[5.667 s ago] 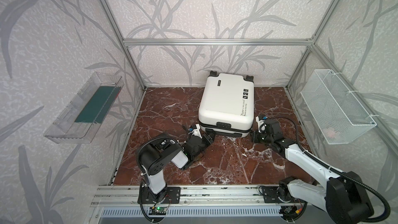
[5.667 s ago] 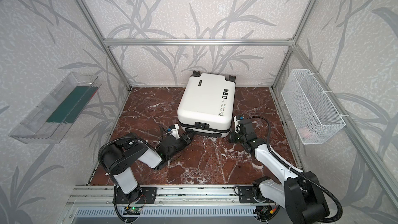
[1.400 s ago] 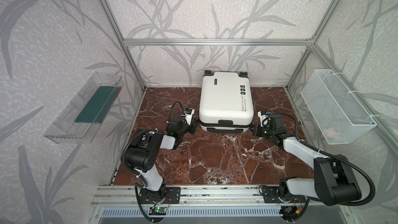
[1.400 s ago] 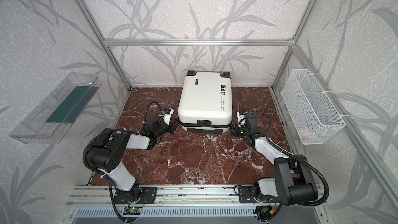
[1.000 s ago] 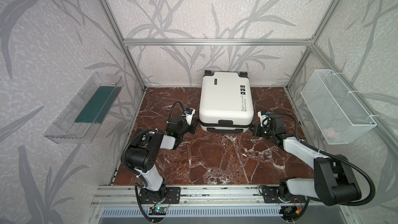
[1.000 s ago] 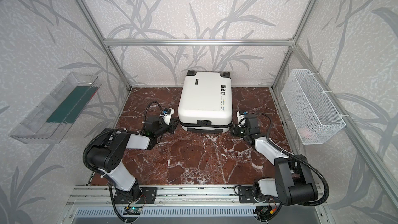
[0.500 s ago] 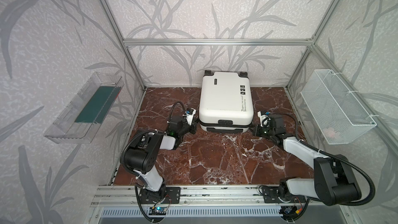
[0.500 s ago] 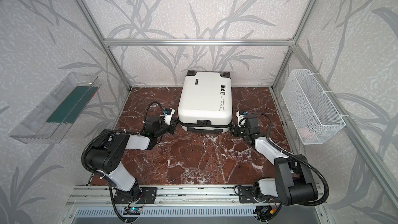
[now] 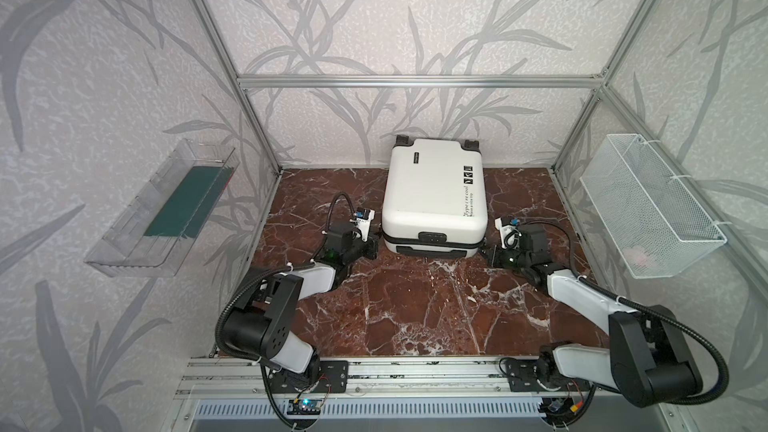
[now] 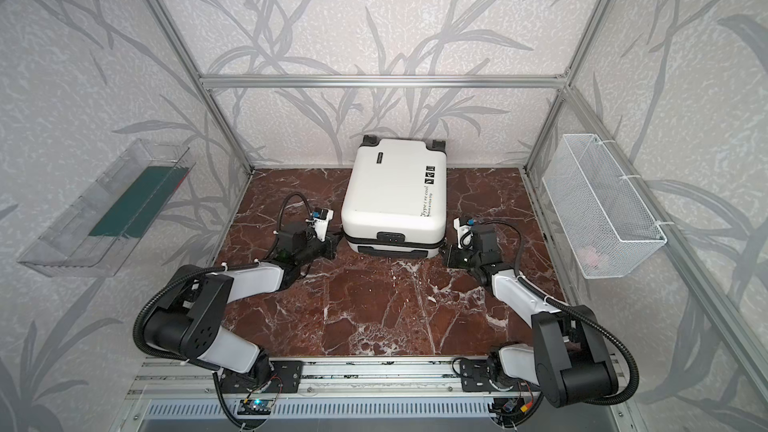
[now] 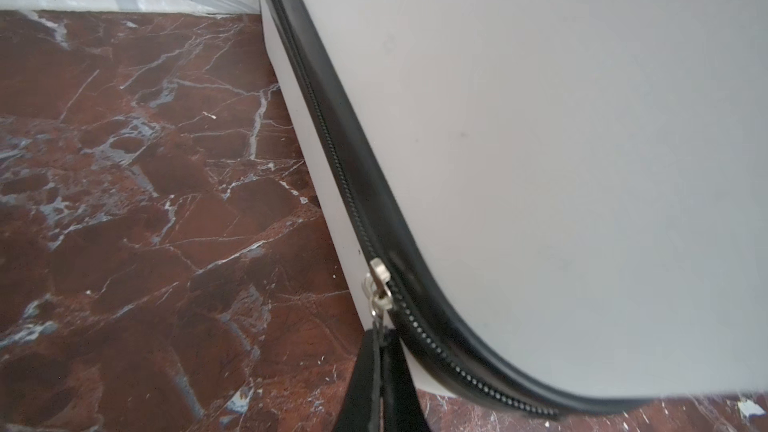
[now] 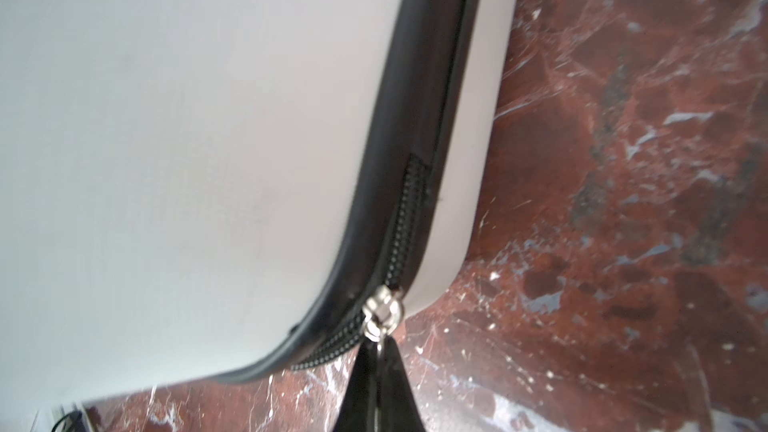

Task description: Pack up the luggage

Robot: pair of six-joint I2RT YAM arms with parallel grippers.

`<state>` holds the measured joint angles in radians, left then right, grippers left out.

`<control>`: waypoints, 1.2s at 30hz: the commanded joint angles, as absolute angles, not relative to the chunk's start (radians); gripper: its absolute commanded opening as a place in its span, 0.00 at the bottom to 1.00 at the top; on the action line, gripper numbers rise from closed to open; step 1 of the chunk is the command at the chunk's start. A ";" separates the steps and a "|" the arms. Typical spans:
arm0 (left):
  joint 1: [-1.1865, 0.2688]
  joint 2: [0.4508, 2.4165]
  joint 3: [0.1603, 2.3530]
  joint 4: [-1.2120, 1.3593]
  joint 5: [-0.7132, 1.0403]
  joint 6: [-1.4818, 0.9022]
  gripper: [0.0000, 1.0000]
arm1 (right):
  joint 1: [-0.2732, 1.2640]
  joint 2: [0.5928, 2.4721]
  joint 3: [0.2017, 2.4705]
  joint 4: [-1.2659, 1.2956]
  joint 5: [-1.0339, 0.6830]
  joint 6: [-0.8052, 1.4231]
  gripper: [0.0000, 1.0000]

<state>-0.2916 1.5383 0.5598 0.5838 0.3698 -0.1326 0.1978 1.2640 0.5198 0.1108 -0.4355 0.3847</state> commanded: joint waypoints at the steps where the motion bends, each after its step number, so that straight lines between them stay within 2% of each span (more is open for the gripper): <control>1: -0.308 1.534 0.619 0.574 0.342 -0.164 0.00 | 0.270 1.213 0.508 0.000 -0.436 0.340 0.00; 12: -0.307 1.586 0.695 0.535 0.226 -0.164 0.00 | 0.319 1.093 0.477 -0.032 -0.436 0.302 0.00; 19: -0.291 1.649 0.808 0.457 0.188 -0.132 0.00 | 0.333 1.093 0.457 0.001 -0.476 0.286 0.00; 27: -0.284 1.689 0.873 0.432 0.205 -0.132 0.00 | 0.473 1.068 0.440 -0.020 -0.433 0.188 0.00; 36: -0.284 1.676 0.821 0.477 0.214 -0.152 0.00 | 0.542 1.093 0.423 0.169 -0.400 0.359 0.00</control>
